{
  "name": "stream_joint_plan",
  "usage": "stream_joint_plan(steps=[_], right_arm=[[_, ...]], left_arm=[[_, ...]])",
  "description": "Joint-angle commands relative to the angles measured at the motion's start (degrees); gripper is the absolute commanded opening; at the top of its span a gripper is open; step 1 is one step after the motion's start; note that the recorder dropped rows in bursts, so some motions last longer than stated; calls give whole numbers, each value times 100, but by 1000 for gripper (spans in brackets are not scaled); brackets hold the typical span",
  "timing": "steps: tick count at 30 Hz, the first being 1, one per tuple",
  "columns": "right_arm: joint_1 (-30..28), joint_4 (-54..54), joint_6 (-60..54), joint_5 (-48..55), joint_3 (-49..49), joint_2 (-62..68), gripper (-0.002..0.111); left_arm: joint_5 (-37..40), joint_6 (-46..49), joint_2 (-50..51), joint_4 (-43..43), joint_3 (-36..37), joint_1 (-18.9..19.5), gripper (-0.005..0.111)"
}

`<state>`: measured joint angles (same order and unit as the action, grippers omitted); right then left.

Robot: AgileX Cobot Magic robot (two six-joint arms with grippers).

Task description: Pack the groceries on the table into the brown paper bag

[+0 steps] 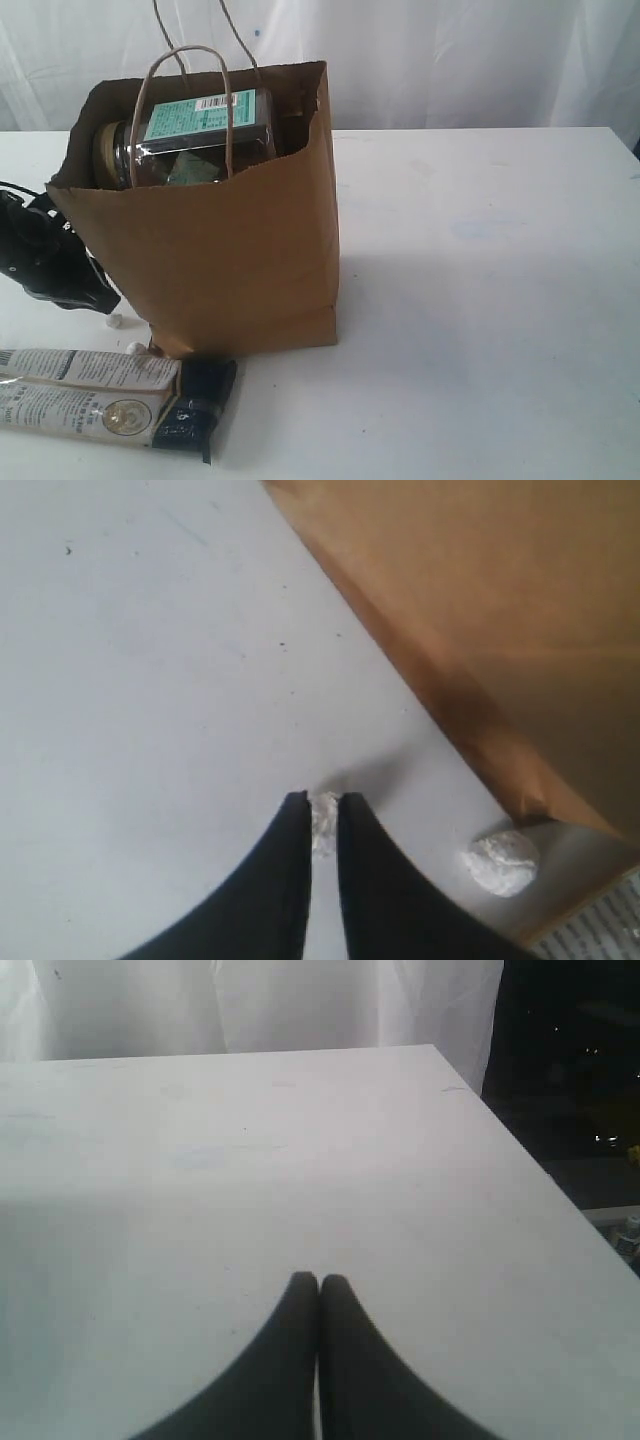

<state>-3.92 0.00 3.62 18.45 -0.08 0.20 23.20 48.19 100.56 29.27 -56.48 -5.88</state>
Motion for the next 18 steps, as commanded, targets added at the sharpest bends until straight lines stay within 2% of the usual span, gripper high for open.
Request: stream_joint_plan(steps=[1,4,18], right_arm=[[-10,0,10,-45,8,-20,0],[-10,0,10,-45,8,-20,0],[-10,0,10,-45,8,-20,0]], left_arm=[[73,61,23,110,-28,-15,35],[48,61,23,110,-28,-15,44],[-109,61,284,110,-28,-15,44]])
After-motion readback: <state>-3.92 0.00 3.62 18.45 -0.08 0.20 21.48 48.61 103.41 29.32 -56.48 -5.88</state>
